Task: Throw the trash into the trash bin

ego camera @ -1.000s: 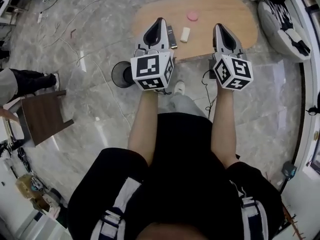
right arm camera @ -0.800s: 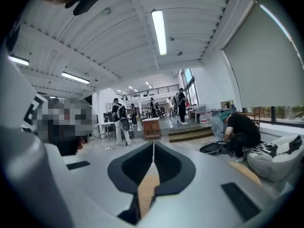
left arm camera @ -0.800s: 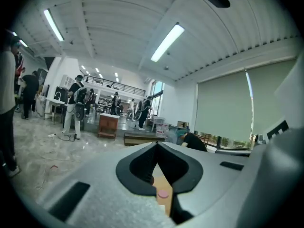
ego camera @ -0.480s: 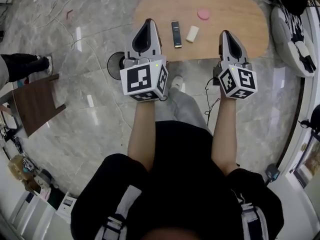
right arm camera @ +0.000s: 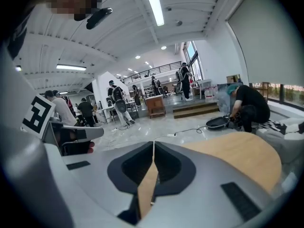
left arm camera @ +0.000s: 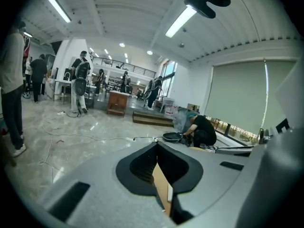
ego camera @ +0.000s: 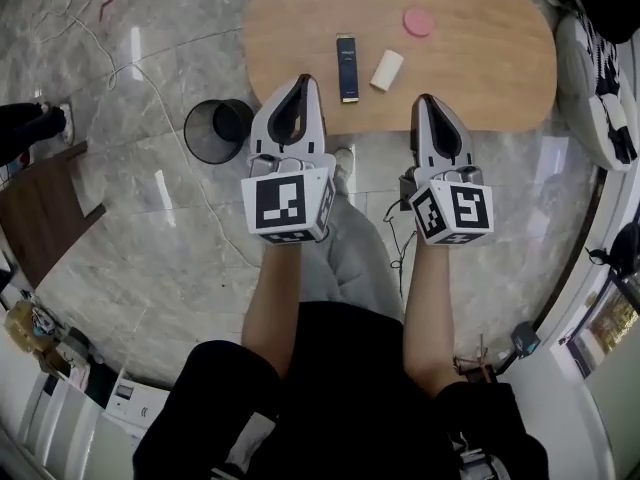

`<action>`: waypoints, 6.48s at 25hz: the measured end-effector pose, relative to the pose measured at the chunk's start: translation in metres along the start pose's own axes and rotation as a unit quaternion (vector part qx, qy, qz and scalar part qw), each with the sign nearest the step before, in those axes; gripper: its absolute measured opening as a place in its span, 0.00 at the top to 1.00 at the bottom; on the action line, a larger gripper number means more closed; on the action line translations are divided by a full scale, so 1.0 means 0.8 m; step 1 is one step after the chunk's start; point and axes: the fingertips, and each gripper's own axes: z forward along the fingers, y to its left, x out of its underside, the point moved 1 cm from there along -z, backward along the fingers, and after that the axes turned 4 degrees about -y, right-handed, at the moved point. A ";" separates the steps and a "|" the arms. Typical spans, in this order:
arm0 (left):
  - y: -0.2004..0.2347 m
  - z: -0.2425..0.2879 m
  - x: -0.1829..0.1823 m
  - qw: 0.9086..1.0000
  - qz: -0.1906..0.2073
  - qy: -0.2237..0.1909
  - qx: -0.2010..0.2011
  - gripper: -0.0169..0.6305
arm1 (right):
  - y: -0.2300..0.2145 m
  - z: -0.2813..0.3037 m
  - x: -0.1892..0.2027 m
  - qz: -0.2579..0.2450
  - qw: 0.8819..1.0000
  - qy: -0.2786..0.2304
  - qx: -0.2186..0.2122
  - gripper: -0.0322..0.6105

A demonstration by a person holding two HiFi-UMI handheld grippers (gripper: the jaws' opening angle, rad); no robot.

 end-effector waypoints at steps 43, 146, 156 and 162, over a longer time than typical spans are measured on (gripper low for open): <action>0.157 0.007 0.246 0.993 -0.027 0.094 -0.070 0.97 | -0.002 0.171 0.397 -0.066 0.944 0.320 0.042 0.63; 0.017 0.101 0.281 0.984 -0.012 0.161 -0.079 0.97 | -0.122 0.174 0.338 0.165 0.952 0.256 -0.018 0.73; 0.089 0.046 0.285 0.982 -0.035 0.144 -0.114 0.97 | -0.025 0.178 0.326 0.154 0.956 0.237 -0.080 0.73; 0.149 -0.008 0.276 0.979 -0.058 0.123 -0.150 0.97 | 0.064 0.182 0.329 0.132 0.951 0.248 -0.125 0.73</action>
